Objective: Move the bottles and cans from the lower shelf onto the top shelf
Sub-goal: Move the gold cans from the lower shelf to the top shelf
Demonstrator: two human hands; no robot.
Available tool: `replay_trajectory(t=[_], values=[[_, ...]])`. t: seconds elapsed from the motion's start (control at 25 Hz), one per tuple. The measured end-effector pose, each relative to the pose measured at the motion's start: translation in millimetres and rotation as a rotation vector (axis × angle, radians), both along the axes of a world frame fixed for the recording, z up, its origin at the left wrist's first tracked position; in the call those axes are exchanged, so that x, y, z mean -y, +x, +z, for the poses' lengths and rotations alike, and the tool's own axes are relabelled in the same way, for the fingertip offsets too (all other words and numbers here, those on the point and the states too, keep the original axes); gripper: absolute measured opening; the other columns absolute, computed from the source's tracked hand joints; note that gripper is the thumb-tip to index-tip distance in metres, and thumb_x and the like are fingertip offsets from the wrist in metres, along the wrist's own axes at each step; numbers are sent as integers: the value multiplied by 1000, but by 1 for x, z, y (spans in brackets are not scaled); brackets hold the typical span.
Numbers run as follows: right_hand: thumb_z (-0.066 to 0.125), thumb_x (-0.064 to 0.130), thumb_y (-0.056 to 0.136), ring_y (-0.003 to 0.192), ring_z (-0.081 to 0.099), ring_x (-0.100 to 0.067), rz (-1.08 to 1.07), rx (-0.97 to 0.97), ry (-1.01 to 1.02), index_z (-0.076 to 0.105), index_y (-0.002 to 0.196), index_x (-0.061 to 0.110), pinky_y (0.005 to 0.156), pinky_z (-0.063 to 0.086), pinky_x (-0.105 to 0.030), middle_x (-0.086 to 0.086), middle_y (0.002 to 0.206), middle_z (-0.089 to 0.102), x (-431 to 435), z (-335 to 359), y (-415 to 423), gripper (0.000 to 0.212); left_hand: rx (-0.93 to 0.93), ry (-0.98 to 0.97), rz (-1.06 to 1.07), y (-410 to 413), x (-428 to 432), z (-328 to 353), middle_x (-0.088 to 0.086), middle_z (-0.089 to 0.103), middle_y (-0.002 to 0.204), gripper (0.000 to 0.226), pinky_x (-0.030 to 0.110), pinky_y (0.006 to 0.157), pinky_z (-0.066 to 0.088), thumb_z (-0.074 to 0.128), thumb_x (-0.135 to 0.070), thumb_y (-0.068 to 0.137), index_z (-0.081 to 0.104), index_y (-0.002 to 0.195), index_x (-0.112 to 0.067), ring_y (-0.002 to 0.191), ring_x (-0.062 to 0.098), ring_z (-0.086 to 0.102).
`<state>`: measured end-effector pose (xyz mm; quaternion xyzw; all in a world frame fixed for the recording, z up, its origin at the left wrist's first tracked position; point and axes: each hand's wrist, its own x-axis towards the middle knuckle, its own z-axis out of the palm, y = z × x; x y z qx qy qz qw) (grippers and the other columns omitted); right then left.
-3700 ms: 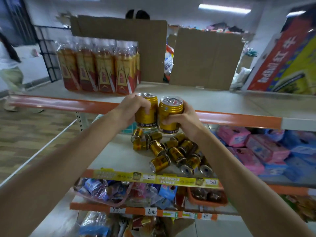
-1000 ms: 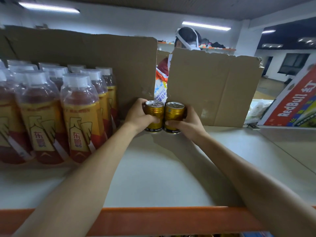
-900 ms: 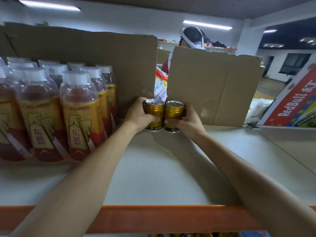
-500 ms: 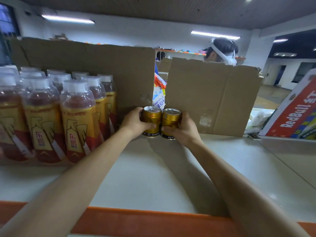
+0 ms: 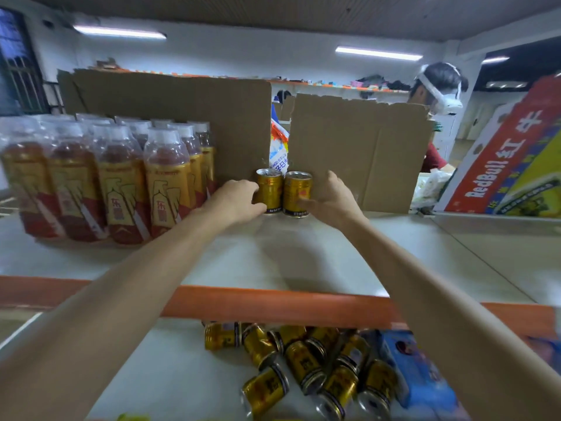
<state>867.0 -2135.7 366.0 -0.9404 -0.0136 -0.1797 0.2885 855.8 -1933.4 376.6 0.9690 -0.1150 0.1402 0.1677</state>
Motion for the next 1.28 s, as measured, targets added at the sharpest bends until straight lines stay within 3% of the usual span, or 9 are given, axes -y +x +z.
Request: replay_trajectory(t=[0.08, 0.24, 0.44, 0.64, 0.76, 0.92, 1.04, 1.16, 1.28], values=[[66, 50, 67, 107, 56, -27, 20, 16, -28, 53, 117, 10, 73, 36, -28, -7, 112, 59, -8, 6, -37, 66, 6, 126, -13, -20, -7, -3, 16, 66, 113, 38, 41, 85, 52, 58, -38, 90, 61, 113, -7, 104, 34, 61], [61, 23, 89, 113, 57, -32, 6, -5, -78, 52, 124, 7, 76, 40, -29, -14, 120, 63, -31, 0, -96, 40, -15, 163, -86, -58, -19, -13, 16, 59, 130, 47, 44, 97, 47, 53, -39, 94, 54, 128, -6, 119, 34, 55], [55, 21, 97, 129, 47, -35, -40, -46, -195, 42, 139, -3, 98, 39, -36, -21, 138, 53, -44, 4, -157, 50, 10, 180, -165, -101, -26, -15, 14, 53, 140, 52, 46, 104, 43, 45, -41, 97, 49, 136, -7, 129, 31, 49], [51, 18, 98, 141, 37, -31, -31, -88, -207, 28, 152, 5, 108, 35, -35, -15, 154, 39, -40, 1, -201, 60, 31, 202, -211, -140, -28, -19, 14, 52, 142, 52, 45, 105, 42, 44, -41, 99, 47, 138, -7, 129, 31, 49], [55, 21, 97, 131, 45, -32, 5, -81, -295, 39, 143, 2, 101, 40, -38, -17, 145, 47, -39, -9, -217, 52, 29, 195, -196, -164, -30, -24, 15, 50, 143, 52, 44, 106, 41, 45, -40, 99, 47, 138, -7, 131, 30, 47], [60, 20, 91, 108, 52, -32, 139, 15, -501, 51, 110, 2, 84, 47, -41, -15, 112, 58, -40, -28, -236, 27, 51, 253, -151, -194, -31, -35, 14, 59, 126, 40, 40, 93, 46, 45, -39, 100, 55, 121, -7, 114, 29, 55], [58, 17, 90, 112, 53, -30, 193, 70, -565, 53, 119, 3, 88, 51, -40, -12, 118, 59, -36, -41, -257, 32, 5, 259, -112, -214, -31, -51, 12, 60, 124, 41, 43, 92, 49, 45, -41, 99, 55, 121, -8, 111, 28, 56], [62, 17, 89, 110, 54, -30, 195, 63, -588, 54, 116, 5, 73, 42, -32, -12, 117, 58, -31, -59, -275, 30, 17, 262, -111, -236, -26, -68, 13, 53, 137, 45, 47, 102, 44, 43, -36, 100, 51, 133, -5, 125, 30, 50], [60, 13, 87, 121, 47, -32, 228, 3, -570, 52, 123, 3, 76, 43, -35, -14, 124, 53, -28, -81, -286, 38, 49, 192, -118, -257, -29, -85, 14, 54, 134, 39, 45, 98, 45, 41, -29, 101, 53, 128, -3, 121, 31, 52]])
